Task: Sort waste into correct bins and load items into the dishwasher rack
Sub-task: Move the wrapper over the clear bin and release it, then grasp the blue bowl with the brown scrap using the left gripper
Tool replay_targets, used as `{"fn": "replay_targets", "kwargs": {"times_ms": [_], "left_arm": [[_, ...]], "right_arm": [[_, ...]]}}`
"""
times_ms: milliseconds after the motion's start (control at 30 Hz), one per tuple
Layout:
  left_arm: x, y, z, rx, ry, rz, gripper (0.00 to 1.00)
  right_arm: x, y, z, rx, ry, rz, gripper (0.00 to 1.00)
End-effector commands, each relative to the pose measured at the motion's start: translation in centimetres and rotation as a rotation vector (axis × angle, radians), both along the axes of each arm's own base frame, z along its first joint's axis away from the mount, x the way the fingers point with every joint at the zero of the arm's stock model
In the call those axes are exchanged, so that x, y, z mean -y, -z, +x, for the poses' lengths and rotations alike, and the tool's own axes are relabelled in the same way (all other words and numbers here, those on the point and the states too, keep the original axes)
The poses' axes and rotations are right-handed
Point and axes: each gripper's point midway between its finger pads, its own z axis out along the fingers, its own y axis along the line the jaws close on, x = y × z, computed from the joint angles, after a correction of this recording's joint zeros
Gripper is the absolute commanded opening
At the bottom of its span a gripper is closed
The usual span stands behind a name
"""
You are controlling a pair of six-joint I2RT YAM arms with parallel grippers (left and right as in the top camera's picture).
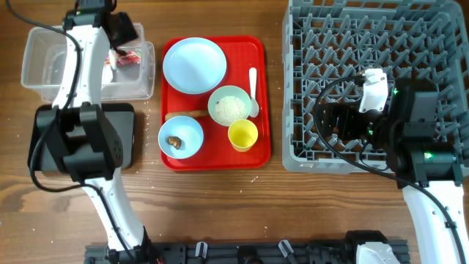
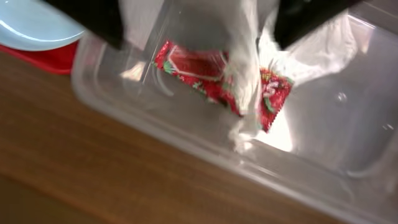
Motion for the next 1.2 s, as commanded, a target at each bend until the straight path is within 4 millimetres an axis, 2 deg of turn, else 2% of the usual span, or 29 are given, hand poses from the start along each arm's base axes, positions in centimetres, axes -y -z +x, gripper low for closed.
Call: {"fn": "replay_targets", "kwargs": {"times_ms": [0, 67, 133, 167, 200, 267, 333, 400, 467, 533, 600, 733, 800, 967, 1067, 1167], "left_arm": [[1.9, -1.6, -0.1, 0.019, 0.048, -0.025, 1.00], [3.1, -3.3, -0.9, 0.027, 0.067, -0.025, 1.00], [4.4, -5.8, -2.5, 0.027, 0.089, -0.028, 1.00], [5.3, -7.1, -3.7, 0.020, 0.104, -0.033, 1.00], [7.1, -8.7, -6.0, -0.006, 0.146, -0.063, 1.00], [9.5, -9.8, -8.9, -0.063, 0.203, -0.107, 1.00], [11.7, -9.6, -11.9, -0.159, 0.253, -0.143, 1.00], [13.4, -8.5, -15.4, -0.302, 0.291, -0.153, 1.00], [14.2, -7.6, -18.0, -0.409, 0.293, -0.154, 0.99], [15.1, -6.8, -19.1, -0.457, 0.305, -0.167, 1.00], [16.4, -4.8, -20.5, -0.527, 0.336, -0.169, 0.97], [18.9, 0.8, -22.1, -0.593, 0.413, -0.157, 0.95], [19.6, 2.5, -22.6, -0.605, 0.437, -0.148, 0.89], [20.8, 6.2, -23.6, -0.610, 0.527, -0.122, 0.69], [20.8, 8.3, -23.8, -0.596, 0.531, -0.124, 0.55], [20.7, 9.5, -24.1, -0.591, 0.531, -0.124, 0.45]], "right_arm": [[-0.3, -0.9, 0.2, 0.016, -0.002, 0.024, 1.00], [-0.2, -0.9, 0.3, 0.016, -0.002, 0.024, 1.00], [-0.2, -0.9, 0.3, 0.016, -0.002, 0.023, 1.00], [-0.2, -0.9, 0.3, 0.016, -0.002, 0.023, 1.00], [-0.2, -0.9, 0.3, 0.017, -0.002, 0.023, 1.00], [-0.3, -0.9, 0.3, 0.017, -0.003, 0.023, 1.00], [-0.2, -0.9, 0.3, 0.017, -0.002, 0.023, 1.00], [-0.2, -0.9, 0.3, 0.020, -0.003, 0.023, 1.00], [-0.2, -0.9, 0.3, 0.020, -0.003, 0.023, 1.00], [-0.2, -0.9, 0.3, 0.020, -0.003, 0.023, 1.00], [-0.2, -0.9, 0.3, 0.020, -0.003, 0.022, 1.00], [-0.2, -0.9, 0.3, 0.021, -0.004, 0.021, 1.00], [-0.2, -0.9, 0.3, 0.021, -0.004, 0.021, 1.00], [-0.2, -0.9, 0.3, 0.021, -0.004, 0.021, 1.00], [-0.2, -0.9, 0.3, 0.021, -0.004, 0.021, 1.00], [-0.2, -0.9, 0.3, 0.021, -0.004, 0.021, 1.00]]}}
